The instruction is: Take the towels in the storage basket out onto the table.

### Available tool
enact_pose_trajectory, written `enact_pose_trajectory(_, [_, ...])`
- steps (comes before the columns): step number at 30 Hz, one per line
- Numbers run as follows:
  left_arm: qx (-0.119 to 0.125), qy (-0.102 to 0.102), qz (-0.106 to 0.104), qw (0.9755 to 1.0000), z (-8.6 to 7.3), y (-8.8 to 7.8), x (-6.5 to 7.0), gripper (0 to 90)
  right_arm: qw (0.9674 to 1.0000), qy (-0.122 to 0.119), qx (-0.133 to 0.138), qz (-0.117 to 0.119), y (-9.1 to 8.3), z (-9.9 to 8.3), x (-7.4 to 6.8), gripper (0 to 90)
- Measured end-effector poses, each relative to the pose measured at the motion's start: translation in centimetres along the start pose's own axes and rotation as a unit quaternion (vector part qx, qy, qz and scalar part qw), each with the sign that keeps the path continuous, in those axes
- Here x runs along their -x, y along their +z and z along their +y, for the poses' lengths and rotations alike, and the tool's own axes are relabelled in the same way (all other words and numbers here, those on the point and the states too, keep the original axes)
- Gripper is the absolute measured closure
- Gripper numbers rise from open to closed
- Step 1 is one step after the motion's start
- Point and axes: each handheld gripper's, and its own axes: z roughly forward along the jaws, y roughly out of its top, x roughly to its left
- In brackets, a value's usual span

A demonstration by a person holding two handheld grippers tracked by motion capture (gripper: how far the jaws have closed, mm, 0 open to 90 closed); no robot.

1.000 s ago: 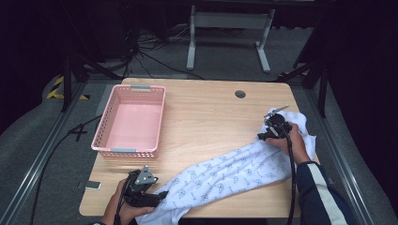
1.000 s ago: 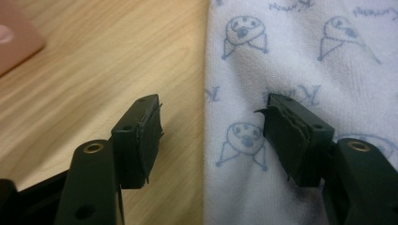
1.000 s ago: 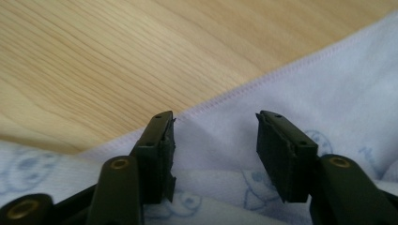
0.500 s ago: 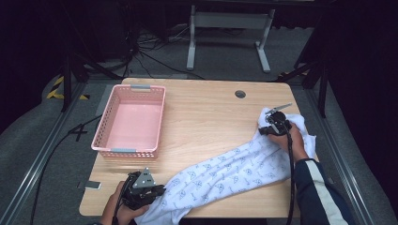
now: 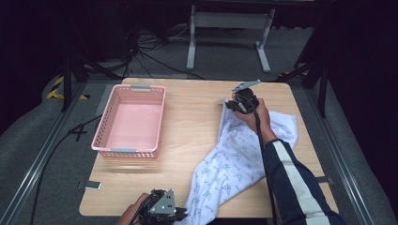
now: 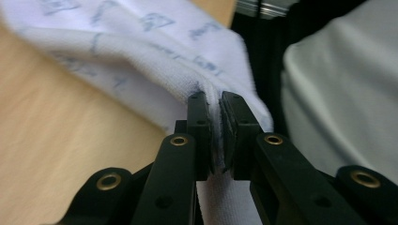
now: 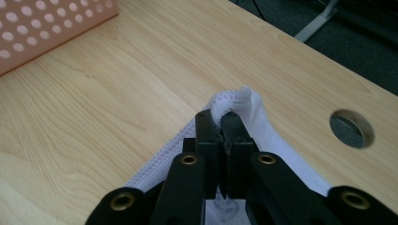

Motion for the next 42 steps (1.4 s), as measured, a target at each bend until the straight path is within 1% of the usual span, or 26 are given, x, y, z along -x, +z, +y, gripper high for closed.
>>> enact_pose_trajectory(1, [0.000, 0.000, 0.000, 1.0000, 0.0, 0.0, 0.0, 82.7, 1.0000, 0.000, 0.000, 0.000, 0.0, 0.0, 0.0, 87.1])
enact_pose_trajectory(2, [-0.011, 0.019, -0.020, 0.9996, 0.0, 0.4, 0.3, 82.4, 1.0000, -0.006, 0.005, -0.003, 0.8, 1.1, -0.6, 87.0])
enact_pose_trajectory(5, [-0.017, 0.005, -0.021, 0.9996, -0.2, 0.4, 0.1, 78.5, 0.9998, 0.002, 0.017, -0.005, 1.3, 1.8, -0.8, 84.6])
enact_pose_trajectory(6, [-0.012, 0.006, -0.012, 0.9998, -0.3, 0.3, -0.1, 76.5, 0.9998, 0.004, 0.016, -0.011, 1.5, 1.9, -0.9, 81.4])
enact_pose_trajectory(8, [0.003, -0.019, 0.009, 0.9998, -0.5, -0.3, -0.8, 68.1, 0.9998, 0.004, 0.016, -0.009, 1.6, 1.9, -1.0, 68.4])
enact_pose_trajectory(9, [0.003, -0.019, 0.009, 0.9998, -0.5, -0.3, -0.8, 66.2, 0.9998, 0.004, 0.016, -0.009, 1.6, 1.9, -1.0, 68.4])
enact_pose_trajectory(11, [0.031, -0.056, 0.036, 0.9973, -0.8, -1.0, -1.8, 61.5, 0.9997, 0.000, 0.022, -0.007, 1.1, 1.5, -1.2, 65.7])
enact_pose_trajectory(13, [0.054, -0.085, 0.038, 0.9942, -1.2, -1.5, -2.6, 58.5, 0.9997, -0.009, 0.023, 0.002, 0.0, 0.6, -1.6, 59.1])
enact_pose_trajectory(14, [0.054, -0.094, 0.055, 0.9925, -1.3, -1.8, -3.2, 58.2, 0.9997, -0.016, 0.019, 0.007, -0.7, -0.2, -1.9, 58.4])
enact_pose_trajectory(17, [0.067, -0.125, 0.077, 0.9869, -1.3, -1.7, -4.5, 54.2, 0.9991, -0.029, 0.011, 0.027, -3.3, -4.0, -3.0, 56.3])
enact_pose_trajectory(18, [0.056, -0.126, 0.092, 0.9861, -0.8, -1.3, -5.0, 51.8, 0.9987, -0.036, -0.010, 0.034, -4.4, -6.5, -3.7, 55.1])
enact_pose_trajectory(19, [0.056, -0.126, 0.092, 0.9861, -0.8, -1.3, -5.0, 51.6, 0.9987, -0.036, -0.010, 0.034, -4.4, -6.5, -3.7, 55.1])
enact_pose_trajectory(21, [0.052, -0.123, 0.093, 0.9867, -0.1, -0.7, -5.7, 51.8, 0.9983, -0.028, -0.024, 0.044, -5.3, -9.3, -4.1, 54.8])
enact_pose_trajectory(23, [0.049, -0.114, 0.109, 0.9862, 1.2, 0.3, -6.8, 51.0, 0.9982, -0.022, -0.040, 0.039, -6.0, -11.8, -4.5, 54.4])
enact_pose_trajectory(25, [0.054, -0.111, 0.108, 0.9864, 2.4, 1.1, -7.9, 51.1, 0.9964, -0.031, -0.073, 0.030, -6.1, -13.9, -4.8, 53.5])
enact_pose_trajectory(26, [0.055, -0.113, 0.113, 0.9856, 3.1, 1.5, -8.5, 51.1, 0.9967, -0.027, -0.074, 0.020, -6.3, -14.7, -4.7, 53.5])
enact_pose_trajectory(29, [0.064, -0.113, 0.124, 0.9837, 5.3, 2.7, -10.5, 51.0, 0.9959, -0.013, -0.090, 0.007, -6.7, -16.5, -4.0, 49.9])
enact_pose_trajectory(31, [0.077, -0.118, 0.128, 0.9817, 6.8, 3.6, -12.1, 51.0, 0.9968, 0.014, -0.079, 0.008, -7.1, -17.2, -3.2, 51.0])
enact_pose_trajectory(33, [0.084, -0.116, 0.145, 0.9790, 8.0, 4.8, -13.8, 50.9, 0.9967, 0.012, -0.080, -0.005, -7.5, -17.5, -2.8, 49.8])
enact_pose_trajectory(34, [0.092, -0.126, 0.138, 0.9780, 8.3, 5.3, -14.4, 51.1, 0.9968, 0.019, -0.078, -0.002, -7.6, -17.8, -2.6, 49.7])
enact_pose_trajectory(35, [0.091, -0.129, 0.140, 0.9774, 8.8, 5.9, -15.3, 51.3, 0.9972, 0.016, -0.073, -0.002, -7.7, -18.0, -2.5, 49.6])
enact_pose_trajectory(36, [0.083, -0.131, 0.158, 0.9753, 9.3, 6.8, -16.1, 51.7, 0.9974, 0.014, -0.071, -0.002, -7.8, -18.2, -2.4, 49.6])
enact_pose_trajectory(38, [0.084, -0.149, 0.153, 0.9732, 9.6, 7.8, -17.4, 52.9, 0.9971, 0.011, -0.075, -0.003, -8.2, -18.4, -2.2, 49.6])
enact_pose_trajectory(39, [0.075, -0.143, 0.176, 0.9712, 9.8, 8.4, -18.0, 53.4, 0.9972, 0.007, -0.074, -0.002, -8.3, -18.5, -2.0, 49.5])
enact_pose_trajectory(41, [0.067, -0.146, 0.180, 0.9705, 9.9, 9.0, -18.3, 58.3, 0.9970, 0.007, -0.076, -0.006, -8.5, -18.7, -1.7, 49.2])
enact_pose_trajectory(42, [0.047, -0.148, 0.188, 0.9698, 9.9, 9.8, -19.0, 58.3, 0.9970, 0.010, -0.076, -0.006, -8.8, -19.1, -1.1, 48.9])
